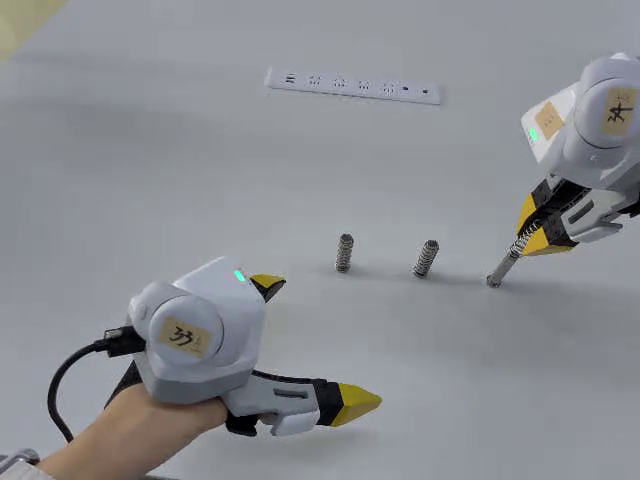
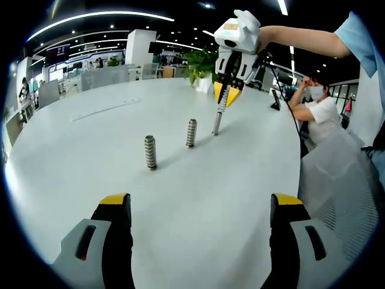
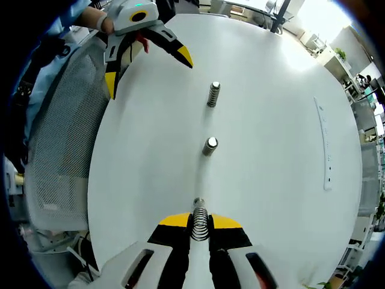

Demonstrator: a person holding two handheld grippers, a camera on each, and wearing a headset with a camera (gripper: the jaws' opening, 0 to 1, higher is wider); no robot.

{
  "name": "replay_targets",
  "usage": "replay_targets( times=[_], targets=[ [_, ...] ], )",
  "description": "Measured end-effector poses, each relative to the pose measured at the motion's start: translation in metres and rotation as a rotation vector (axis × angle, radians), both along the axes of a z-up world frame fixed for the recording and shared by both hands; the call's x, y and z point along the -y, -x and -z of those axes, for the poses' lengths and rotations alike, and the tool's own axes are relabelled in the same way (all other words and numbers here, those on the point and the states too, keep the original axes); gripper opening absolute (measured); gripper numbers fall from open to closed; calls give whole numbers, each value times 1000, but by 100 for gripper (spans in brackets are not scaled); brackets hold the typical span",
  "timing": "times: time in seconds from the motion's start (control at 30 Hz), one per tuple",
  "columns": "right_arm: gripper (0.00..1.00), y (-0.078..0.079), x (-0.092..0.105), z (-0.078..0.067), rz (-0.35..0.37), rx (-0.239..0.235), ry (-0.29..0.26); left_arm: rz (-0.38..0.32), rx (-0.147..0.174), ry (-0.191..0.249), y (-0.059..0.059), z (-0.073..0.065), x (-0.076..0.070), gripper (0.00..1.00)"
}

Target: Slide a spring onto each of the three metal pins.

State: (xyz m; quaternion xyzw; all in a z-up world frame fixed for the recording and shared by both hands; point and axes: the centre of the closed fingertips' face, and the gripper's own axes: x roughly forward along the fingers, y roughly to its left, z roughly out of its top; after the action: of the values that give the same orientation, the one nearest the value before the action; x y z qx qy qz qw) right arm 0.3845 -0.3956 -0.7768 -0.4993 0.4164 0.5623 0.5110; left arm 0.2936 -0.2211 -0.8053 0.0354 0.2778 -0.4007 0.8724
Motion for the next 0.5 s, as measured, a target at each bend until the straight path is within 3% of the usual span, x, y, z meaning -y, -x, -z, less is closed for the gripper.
replay_targets(
  times=[0.5],
  targets=[
    [8, 0, -1, 11, -14, -15, 21, -5, -17, 5, 3, 5, -1, 93]
  ],
)
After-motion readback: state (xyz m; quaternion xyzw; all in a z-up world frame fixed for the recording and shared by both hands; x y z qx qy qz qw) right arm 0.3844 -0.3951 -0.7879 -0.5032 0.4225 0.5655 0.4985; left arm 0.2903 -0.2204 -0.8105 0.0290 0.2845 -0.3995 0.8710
